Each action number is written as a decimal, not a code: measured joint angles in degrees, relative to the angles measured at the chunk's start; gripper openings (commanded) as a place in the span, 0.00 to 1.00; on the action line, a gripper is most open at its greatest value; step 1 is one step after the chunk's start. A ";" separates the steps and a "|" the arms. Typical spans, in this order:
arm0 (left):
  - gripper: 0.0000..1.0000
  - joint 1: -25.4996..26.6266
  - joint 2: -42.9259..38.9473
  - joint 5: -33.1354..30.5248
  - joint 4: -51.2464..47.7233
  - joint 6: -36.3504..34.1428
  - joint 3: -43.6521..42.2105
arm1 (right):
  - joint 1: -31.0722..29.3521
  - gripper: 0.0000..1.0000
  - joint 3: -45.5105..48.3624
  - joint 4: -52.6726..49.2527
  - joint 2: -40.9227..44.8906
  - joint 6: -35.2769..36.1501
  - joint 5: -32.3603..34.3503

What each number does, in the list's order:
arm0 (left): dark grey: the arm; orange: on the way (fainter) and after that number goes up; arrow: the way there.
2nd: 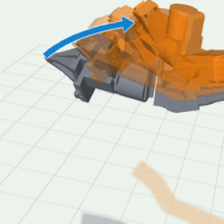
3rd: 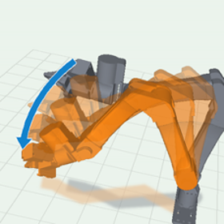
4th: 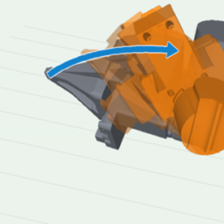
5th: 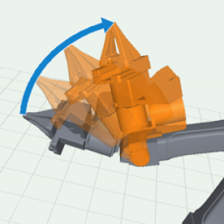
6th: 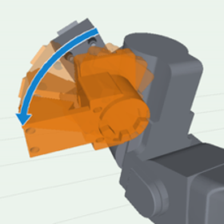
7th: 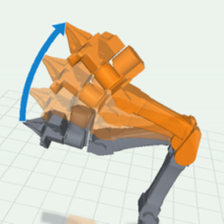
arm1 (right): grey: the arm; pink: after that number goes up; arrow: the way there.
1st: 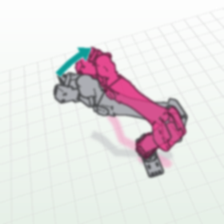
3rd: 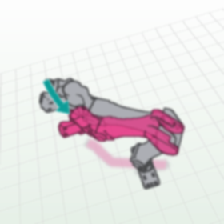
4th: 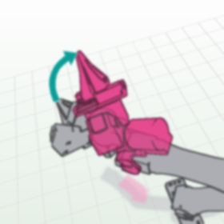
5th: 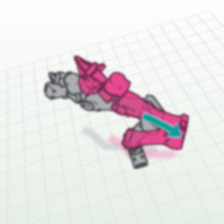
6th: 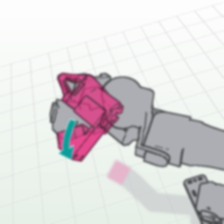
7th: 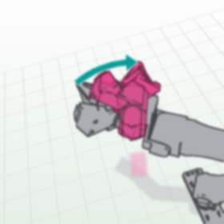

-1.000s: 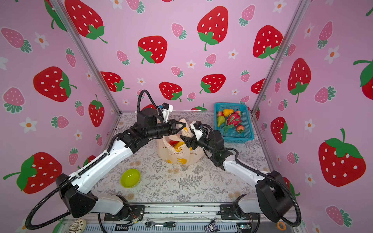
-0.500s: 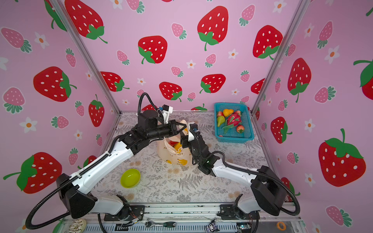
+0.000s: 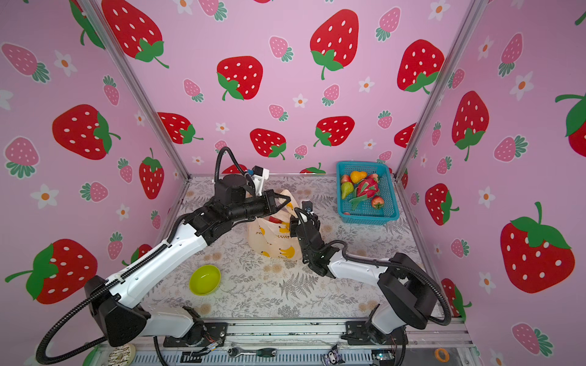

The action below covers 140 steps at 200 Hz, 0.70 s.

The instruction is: Place the fake fruits into the plastic bag and tie a complex knot

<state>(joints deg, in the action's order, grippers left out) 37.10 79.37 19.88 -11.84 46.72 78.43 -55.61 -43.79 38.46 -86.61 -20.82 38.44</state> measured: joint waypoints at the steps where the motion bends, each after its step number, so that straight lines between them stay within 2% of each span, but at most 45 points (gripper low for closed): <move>1: 0.00 -0.02 0.00 -0.04 -0.02 0.00 0.00 | 0.02 0.58 0.02 0.02 -0.02 0.00 0.00; 38: 0.00 -0.70 0.00 -0.37 -0.66 -0.17 -0.22 | 0.59 0.66 0.22 1.11 -1.86 -0.28 -1.64; 91: 0.00 -1.64 0.00 -0.33 -1.11 -0.17 -0.52 | 1.03 0.65 1.44 2.45 -2.29 1.16 -4.87; 112: 0.00 -2.32 0.00 -0.22 -1.09 -0.15 -0.74 | 1.51 0.70 1.66 2.54 -2.21 1.99 -6.49; 140: 0.00 -2.73 0.00 -0.11 -0.79 -0.15 -0.94 | 2.36 0.85 2.32 2.21 -1.14 4.00 -9.92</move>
<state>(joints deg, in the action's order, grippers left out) 34.37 79.37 19.77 -12.62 46.57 77.49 -53.25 -41.47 40.66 -87.74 -16.82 28.51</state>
